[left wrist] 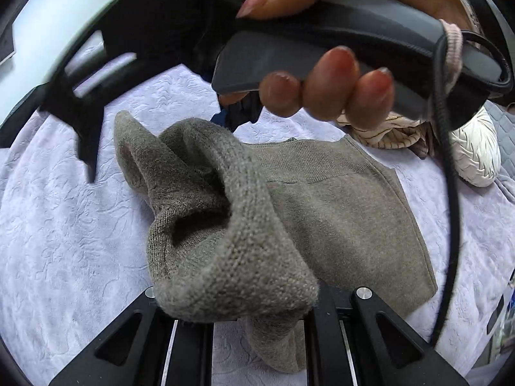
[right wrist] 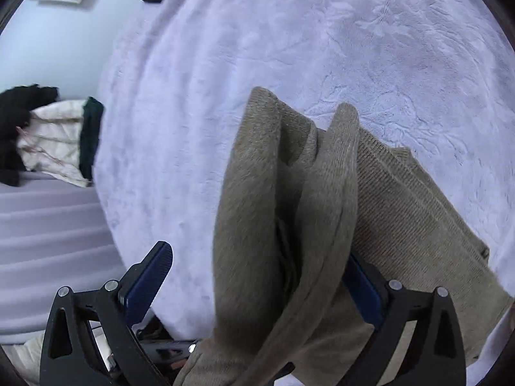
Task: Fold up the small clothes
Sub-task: 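Lift the held side with both grippers, fold it over the sweater middle, release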
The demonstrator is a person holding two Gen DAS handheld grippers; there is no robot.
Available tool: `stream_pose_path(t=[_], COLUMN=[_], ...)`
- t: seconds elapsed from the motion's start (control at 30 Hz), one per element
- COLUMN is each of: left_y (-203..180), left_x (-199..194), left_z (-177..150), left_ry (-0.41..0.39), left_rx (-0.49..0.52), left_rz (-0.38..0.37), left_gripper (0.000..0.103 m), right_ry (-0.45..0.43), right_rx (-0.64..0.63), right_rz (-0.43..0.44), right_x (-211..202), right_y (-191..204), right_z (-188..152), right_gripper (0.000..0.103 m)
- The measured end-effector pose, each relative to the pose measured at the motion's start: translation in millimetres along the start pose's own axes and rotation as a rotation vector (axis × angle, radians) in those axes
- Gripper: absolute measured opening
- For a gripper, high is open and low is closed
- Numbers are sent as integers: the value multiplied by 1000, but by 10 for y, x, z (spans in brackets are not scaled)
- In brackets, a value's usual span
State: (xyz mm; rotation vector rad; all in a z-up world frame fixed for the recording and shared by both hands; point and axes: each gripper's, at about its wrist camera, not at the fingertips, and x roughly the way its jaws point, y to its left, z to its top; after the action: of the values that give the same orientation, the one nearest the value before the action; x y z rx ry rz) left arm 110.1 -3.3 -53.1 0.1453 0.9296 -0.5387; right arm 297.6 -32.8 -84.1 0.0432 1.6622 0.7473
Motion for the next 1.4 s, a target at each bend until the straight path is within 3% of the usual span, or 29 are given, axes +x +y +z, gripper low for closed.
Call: stream_pose_path(t=[0.03,0.07,0.13,0.33,0.53,0.7,0.77,0.9,1.03,1.07,1.17,1.3,1.4], left_y=[1,1,-19,-362,-979,-1481,-1661,-1855,-1947,-1971,-1968,-1815,-1622], left_x=[2,5,-20,-182,-273,-8,181,472,472,435,297,-50,-206], left_z=[1,7,29,164,252,127,-18,-265,-317,-319,-384,-525,-511], left_ry=[2,7,4,-17,-34,38,95,193,208,210,212,231,237], left_rx=[1,0,4,81,209,307,335,350,357,368,378,370,311], left_rz=[0,-2,-13,-68,-138,-177,-191,-181,-141,-128,-137,-157,-137], left_gripper=[14,14,14,14,14,14,14,14,15,19,58,58,58], right_ry=[8,12,-18,-216,-436,-576,-588,-538,-580,-588,-580,-563,-548], right_rx=[4,13,60,102,169,258,306,451,539,550,545,586,663], right_rz=[-24,-50,-68,33,112,144,134,111,199,220,202,118,26], right_x=[64,71,34,-537,-1198,-1441,-1370,-842,-551,-551,-588,-739,-816], right_y=[-30,-34,-113,-254,-673,-1329,-1615,-2126,-2370,-2390,-2343,-2250,-2234], right_z=[25,-3,27,-370,-1091,-1843,-2088,-2419,-2575,-2585,-2559,-2642,-2875], right_gripper=[76,21,21,20,20,20,20,22,28,29,34,44,44])
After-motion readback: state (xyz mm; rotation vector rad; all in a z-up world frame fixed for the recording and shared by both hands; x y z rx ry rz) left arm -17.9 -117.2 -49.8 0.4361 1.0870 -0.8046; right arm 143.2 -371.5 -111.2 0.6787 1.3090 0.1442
